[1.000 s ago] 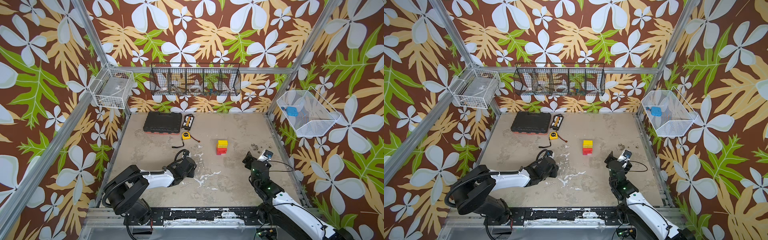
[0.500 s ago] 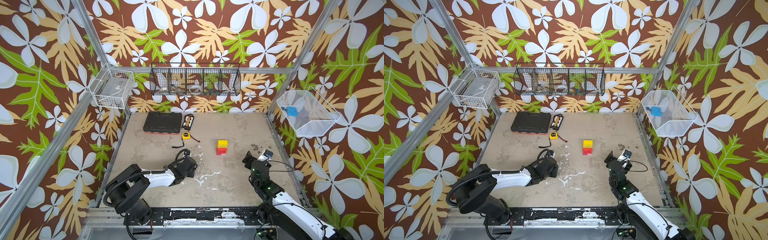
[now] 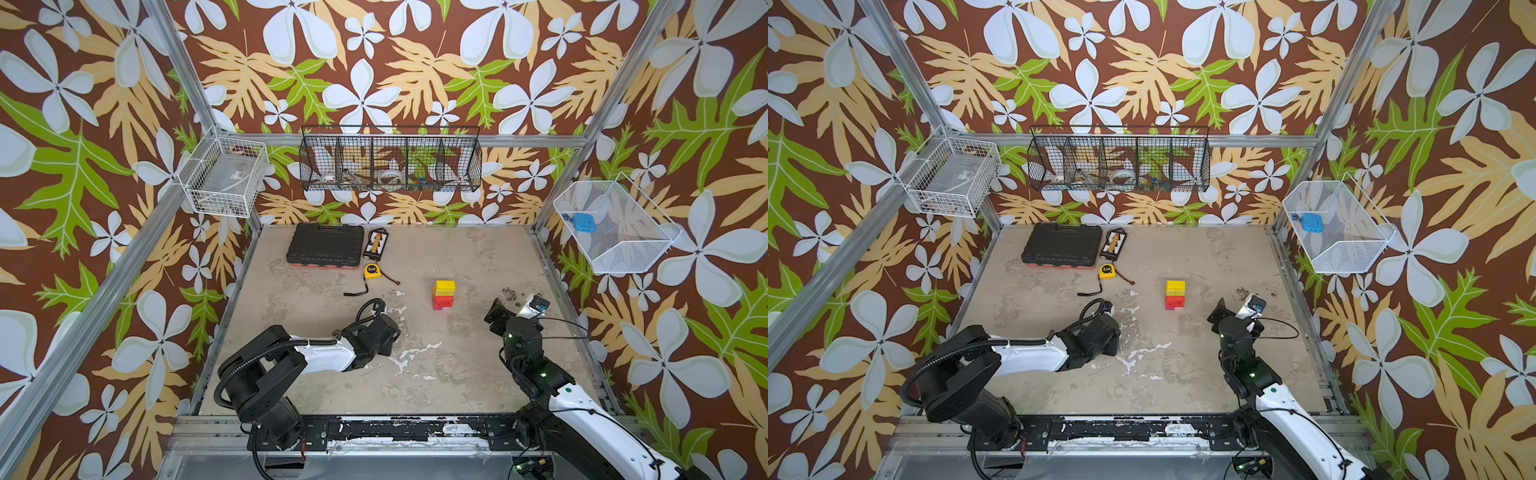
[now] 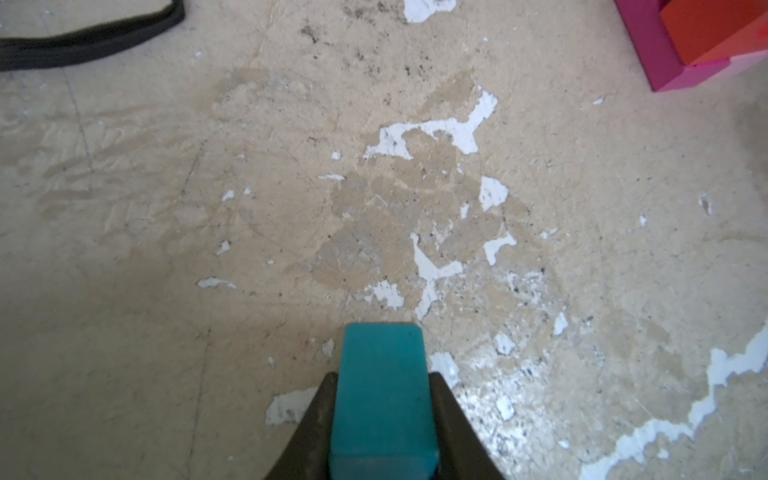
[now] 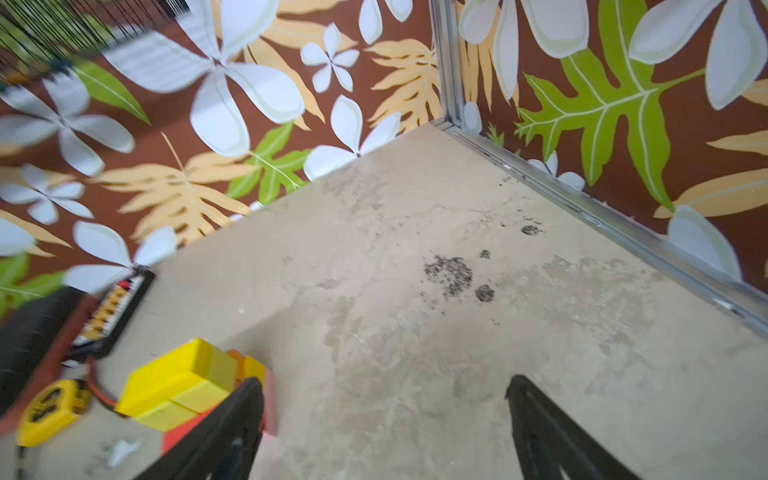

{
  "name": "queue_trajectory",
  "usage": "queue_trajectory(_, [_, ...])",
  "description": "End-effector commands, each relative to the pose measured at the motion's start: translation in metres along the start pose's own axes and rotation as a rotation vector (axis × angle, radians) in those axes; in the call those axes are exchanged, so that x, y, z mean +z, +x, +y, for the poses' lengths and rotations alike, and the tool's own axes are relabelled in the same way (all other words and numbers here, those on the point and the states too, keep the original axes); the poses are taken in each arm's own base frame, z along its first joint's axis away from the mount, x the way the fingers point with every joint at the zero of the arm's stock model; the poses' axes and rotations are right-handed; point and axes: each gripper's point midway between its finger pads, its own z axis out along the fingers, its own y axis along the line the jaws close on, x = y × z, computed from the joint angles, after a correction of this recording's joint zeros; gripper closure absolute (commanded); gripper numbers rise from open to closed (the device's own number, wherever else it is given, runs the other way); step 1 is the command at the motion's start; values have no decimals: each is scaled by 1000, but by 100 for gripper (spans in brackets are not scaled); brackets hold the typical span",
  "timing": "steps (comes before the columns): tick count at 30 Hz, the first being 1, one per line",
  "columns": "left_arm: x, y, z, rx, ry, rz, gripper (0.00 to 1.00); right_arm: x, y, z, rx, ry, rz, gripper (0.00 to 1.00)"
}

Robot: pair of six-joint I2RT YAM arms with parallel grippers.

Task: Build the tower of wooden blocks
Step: 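Lift the teal block with the left gripper and carry it toward the tower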

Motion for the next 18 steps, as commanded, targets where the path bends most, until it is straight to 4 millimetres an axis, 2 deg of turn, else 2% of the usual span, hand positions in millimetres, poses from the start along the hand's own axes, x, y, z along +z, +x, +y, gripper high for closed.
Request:
queue_trajectory(1, [-7, -11, -3, -2, 7, -28, 78, -17, 2, 23, 80, -119, 136, 0])
queue_trajectory(7, [-37, -46, -15, -39, 81, -131, 81, -61, -1, 64, 311, -384, 318, 0])
queue_trajectory(12, [-69, -85, -30, -61, 154, -230, 81, -83, -12, 72, 361, -476, 337, 0])
queue_trajectory(13, [-75, -93, -33, -63, 166, -249, 83, -86, -15, 72, 366, -482, 333, 0])
queue_trajectory(15, [-86, -108, -39, -72, 189, -285, 100, -90, -19, 73, 370, -500, 325, 0])
queue_trajectory(18, [-100, -127, -47, -62, 228, -342, 100, -93, -21, 75, 371, -523, 317, 0])
